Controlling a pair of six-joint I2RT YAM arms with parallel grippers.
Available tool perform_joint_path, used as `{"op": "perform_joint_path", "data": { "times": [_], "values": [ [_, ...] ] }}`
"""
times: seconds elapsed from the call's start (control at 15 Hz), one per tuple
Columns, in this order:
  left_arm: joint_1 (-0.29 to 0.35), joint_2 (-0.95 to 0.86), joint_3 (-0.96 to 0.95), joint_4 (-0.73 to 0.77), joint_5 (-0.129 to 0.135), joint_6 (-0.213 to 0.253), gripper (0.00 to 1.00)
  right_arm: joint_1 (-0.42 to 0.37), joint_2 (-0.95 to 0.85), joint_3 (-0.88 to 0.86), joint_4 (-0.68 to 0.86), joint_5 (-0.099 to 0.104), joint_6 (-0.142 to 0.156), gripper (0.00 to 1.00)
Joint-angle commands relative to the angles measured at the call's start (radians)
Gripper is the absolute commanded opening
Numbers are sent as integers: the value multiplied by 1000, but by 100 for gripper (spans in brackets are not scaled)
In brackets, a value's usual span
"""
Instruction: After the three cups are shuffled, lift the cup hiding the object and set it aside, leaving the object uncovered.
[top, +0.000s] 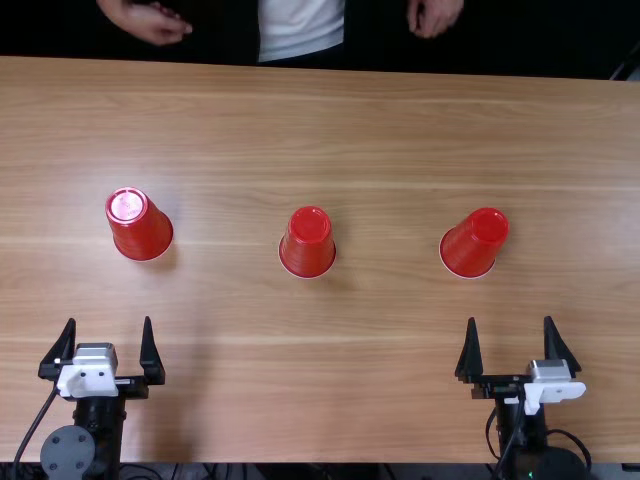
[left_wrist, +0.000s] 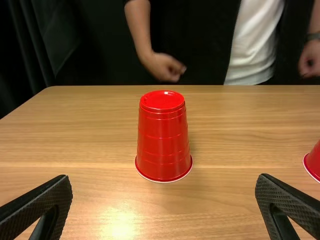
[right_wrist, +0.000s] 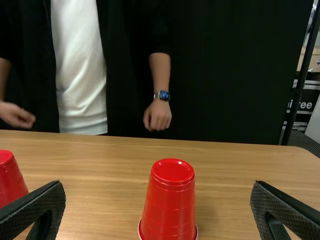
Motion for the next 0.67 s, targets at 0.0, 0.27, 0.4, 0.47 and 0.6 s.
{"op": "perform_joint_path", "data": {
  "times": [0.0,0.27,0.4,0.47,0.6],
  "values": [
    [1,-11,-17,2,16,-1,100,-10,-6,-17,2,3,-1,100],
    [1,-11,-17,2,16,3,100,-10,-6,-15,1,3,5,100],
    [1,-11,-17,3,16,-3,100,-12,-6,-17,4,15,9,100],
    [1,-11,-17,3,18,-3,100,-12,-6,-12,13,30,7,100],
    [-2,-11,-17,2,20,4,100,-13,-6,11,15,43,1,100]
  ]
}}
